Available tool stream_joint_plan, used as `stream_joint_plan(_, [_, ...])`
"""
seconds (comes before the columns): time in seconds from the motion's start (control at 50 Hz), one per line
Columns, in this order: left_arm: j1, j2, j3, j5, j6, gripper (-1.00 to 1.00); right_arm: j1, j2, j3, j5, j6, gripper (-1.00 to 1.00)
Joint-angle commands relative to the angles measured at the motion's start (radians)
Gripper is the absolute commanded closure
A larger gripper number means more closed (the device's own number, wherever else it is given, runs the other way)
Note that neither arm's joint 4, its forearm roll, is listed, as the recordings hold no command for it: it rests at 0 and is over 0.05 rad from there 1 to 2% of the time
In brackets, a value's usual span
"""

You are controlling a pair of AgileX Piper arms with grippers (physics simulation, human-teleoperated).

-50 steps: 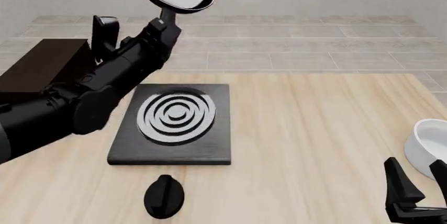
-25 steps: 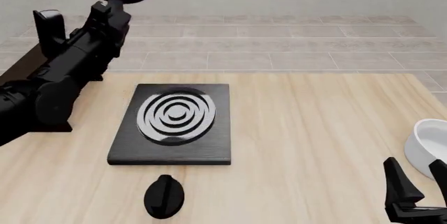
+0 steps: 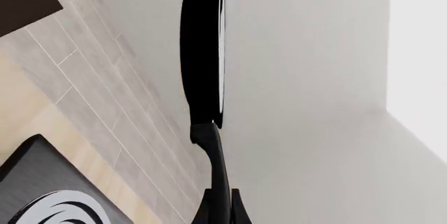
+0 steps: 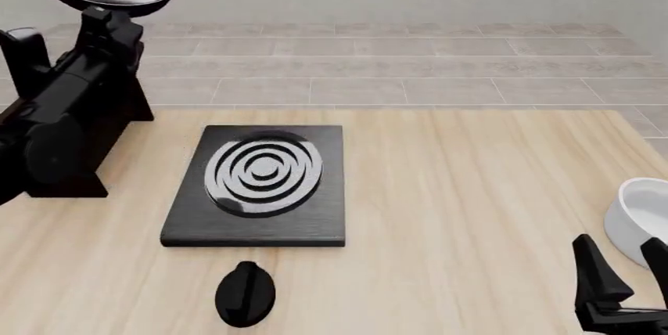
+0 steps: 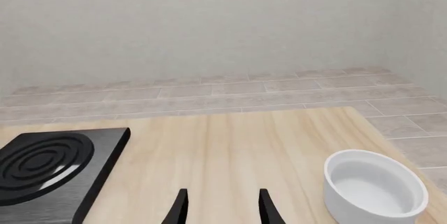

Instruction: Put the frying pan on top of the cabinet.

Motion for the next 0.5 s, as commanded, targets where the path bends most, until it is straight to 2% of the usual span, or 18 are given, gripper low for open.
stream_joint_plan(0.02, [0.054,-0.002,-0.017,-0.029,-0.030,1.00,0.000,0.016,0.000,-0.015,0.000,-1.00])
stream_joint_plan(0.2, [0.073,0.016,0.002,-0.060,-0.077,1.00,0.000,0.016,0.000,-0.015,0.001,-1.00])
stream_joint_plan(0.5, [0.129,0.042,0.011,-0.079,-0.103,1.00,0.000,0.006,0.000,-0.004,0.003,-1.00])
